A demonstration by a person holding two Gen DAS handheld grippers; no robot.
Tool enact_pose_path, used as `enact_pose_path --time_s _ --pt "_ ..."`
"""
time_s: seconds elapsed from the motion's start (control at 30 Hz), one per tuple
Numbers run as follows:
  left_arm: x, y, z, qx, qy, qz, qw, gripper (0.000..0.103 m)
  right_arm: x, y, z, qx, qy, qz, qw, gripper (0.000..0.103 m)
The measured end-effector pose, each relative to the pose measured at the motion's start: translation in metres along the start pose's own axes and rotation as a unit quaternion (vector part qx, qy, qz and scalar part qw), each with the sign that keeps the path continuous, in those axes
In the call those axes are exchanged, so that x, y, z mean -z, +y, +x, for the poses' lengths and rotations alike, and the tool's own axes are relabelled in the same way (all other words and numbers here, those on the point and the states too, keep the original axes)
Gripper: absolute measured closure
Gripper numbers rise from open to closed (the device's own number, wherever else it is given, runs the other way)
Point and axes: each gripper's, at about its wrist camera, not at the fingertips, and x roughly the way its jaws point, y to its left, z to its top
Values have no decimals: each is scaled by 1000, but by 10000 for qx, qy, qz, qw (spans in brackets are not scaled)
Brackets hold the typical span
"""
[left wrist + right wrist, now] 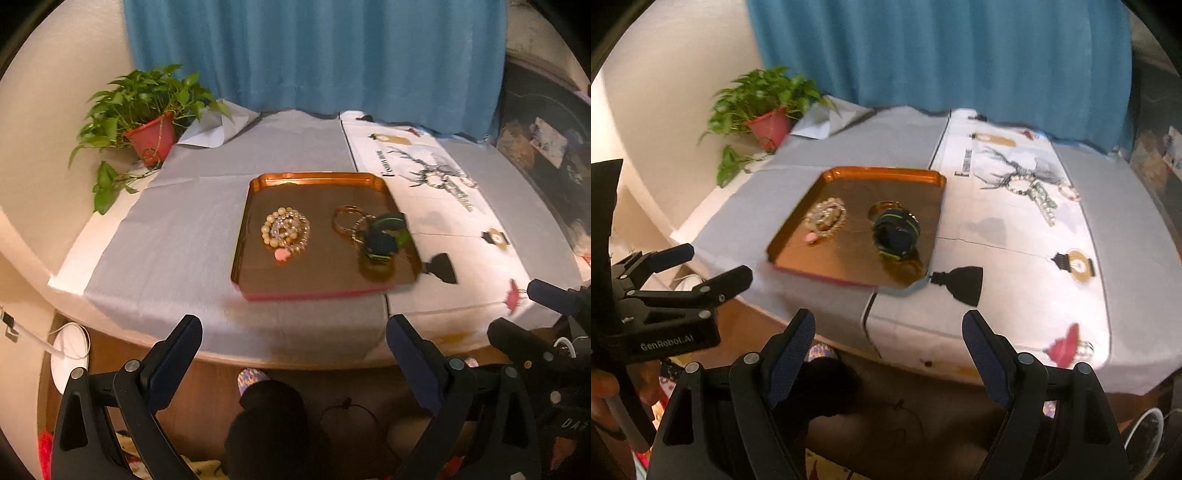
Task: Organize jewelry
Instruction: 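Lift both open tools away from the copper tray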
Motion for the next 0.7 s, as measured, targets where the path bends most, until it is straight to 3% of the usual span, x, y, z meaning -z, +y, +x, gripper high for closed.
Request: enact_pose_path --time_s 0.33,0.7 --pt "42 -19 -69 31 -285 18 9996 4 48 19 -73 122 -434 -129 9989 20" --pt "53 -32 -105 -38 -540 181 9984 4 67 22 -113 72 -759 -70 9971 20"
